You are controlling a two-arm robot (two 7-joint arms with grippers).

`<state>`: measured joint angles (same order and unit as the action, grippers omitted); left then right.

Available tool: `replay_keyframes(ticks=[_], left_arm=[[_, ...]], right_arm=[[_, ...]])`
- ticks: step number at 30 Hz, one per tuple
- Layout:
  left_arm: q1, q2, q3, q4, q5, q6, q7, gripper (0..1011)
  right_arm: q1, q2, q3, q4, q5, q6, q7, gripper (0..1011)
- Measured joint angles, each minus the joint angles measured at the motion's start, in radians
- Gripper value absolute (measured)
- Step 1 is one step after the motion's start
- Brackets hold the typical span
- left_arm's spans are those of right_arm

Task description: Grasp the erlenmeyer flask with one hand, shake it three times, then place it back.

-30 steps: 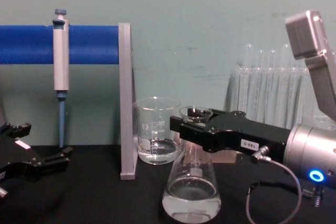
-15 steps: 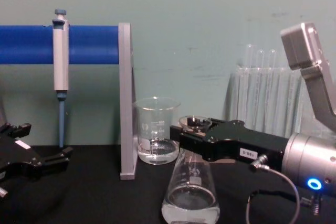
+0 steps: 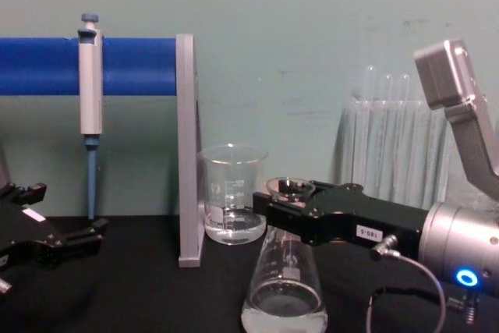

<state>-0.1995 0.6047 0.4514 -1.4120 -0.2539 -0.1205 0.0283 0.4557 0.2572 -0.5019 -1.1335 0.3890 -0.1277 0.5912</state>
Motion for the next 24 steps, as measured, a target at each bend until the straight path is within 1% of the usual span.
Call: replay_keyframes(ticks=[14, 24], left_arm=[[0.0, 0.0, 0.0, 0.0, 0.0, 0.0, 0.0, 1001], [0.0, 0.0, 0.0, 0.0, 0.0, 0.0, 0.0, 1001]], right_arm=[[-0.001, 0.001, -0.001, 0.002, -0.008, 0.016, -0.011, 476], [-0.001, 0.001, -0.001, 0.002, -0.008, 0.016, -0.011, 476]])
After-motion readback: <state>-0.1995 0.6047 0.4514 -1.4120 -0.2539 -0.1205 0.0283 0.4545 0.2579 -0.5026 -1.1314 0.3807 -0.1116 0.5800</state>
